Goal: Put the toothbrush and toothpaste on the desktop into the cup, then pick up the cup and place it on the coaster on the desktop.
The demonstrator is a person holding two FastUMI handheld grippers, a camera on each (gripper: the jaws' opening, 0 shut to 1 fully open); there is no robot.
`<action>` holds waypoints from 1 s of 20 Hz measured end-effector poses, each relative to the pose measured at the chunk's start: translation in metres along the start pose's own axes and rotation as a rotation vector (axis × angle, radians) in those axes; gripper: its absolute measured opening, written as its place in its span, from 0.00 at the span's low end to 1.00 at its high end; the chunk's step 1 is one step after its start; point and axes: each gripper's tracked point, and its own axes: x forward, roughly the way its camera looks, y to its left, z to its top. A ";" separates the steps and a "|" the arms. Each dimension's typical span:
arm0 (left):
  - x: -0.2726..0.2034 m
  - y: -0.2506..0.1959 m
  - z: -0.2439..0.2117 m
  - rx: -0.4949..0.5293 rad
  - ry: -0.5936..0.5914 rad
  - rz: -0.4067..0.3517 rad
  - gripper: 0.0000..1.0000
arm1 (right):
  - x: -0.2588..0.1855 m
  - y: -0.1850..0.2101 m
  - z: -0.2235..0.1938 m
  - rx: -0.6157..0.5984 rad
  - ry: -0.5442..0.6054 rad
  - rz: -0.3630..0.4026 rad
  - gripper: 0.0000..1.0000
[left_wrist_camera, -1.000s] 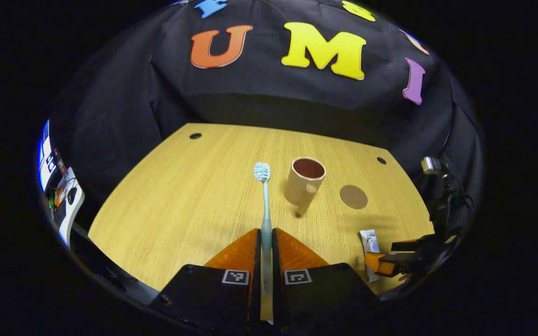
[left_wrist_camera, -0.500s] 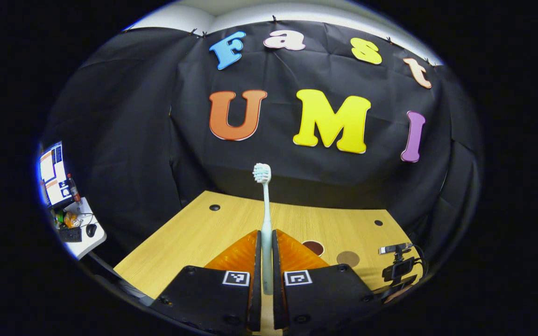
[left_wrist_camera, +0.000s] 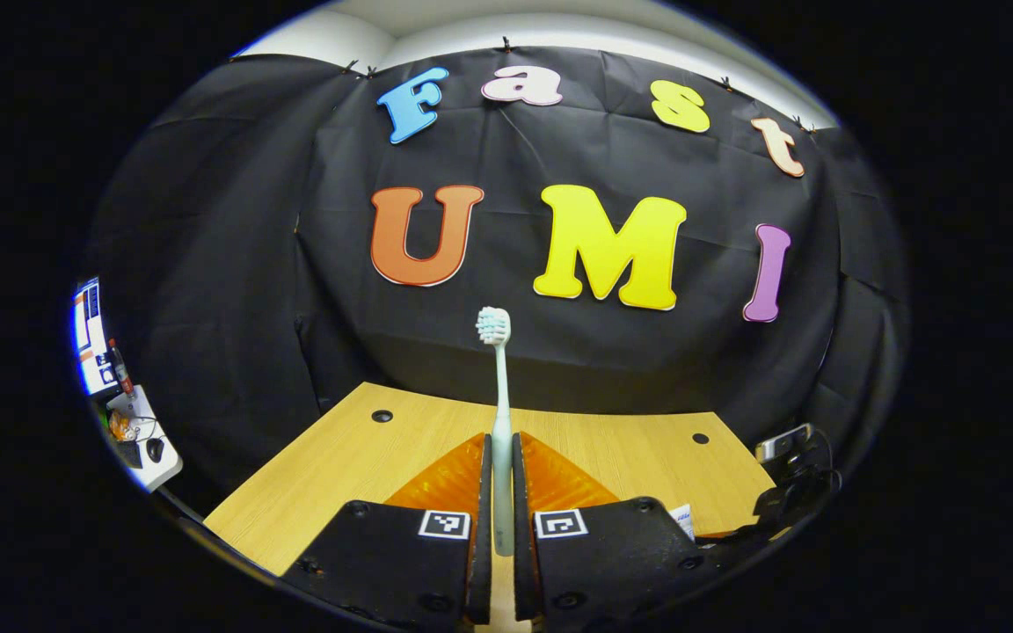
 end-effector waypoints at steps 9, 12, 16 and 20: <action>0.042 -0.045 -0.024 0.071 0.037 -0.116 0.13 | -0.114 -0.005 0.141 0.040 -0.410 -0.002 0.29; 0.059 -0.058 -0.037 0.062 0.057 -0.135 0.13 | -0.138 -0.006 0.162 0.062 -0.460 0.007 0.27; 0.093 -0.084 -0.048 0.039 0.042 -0.182 0.13 | -0.152 -0.013 0.170 0.059 -0.502 -0.006 0.28; 0.131 -0.102 -0.066 0.042 0.032 -0.216 0.13 | -0.159 -0.031 0.150 0.055 -0.469 -0.072 0.27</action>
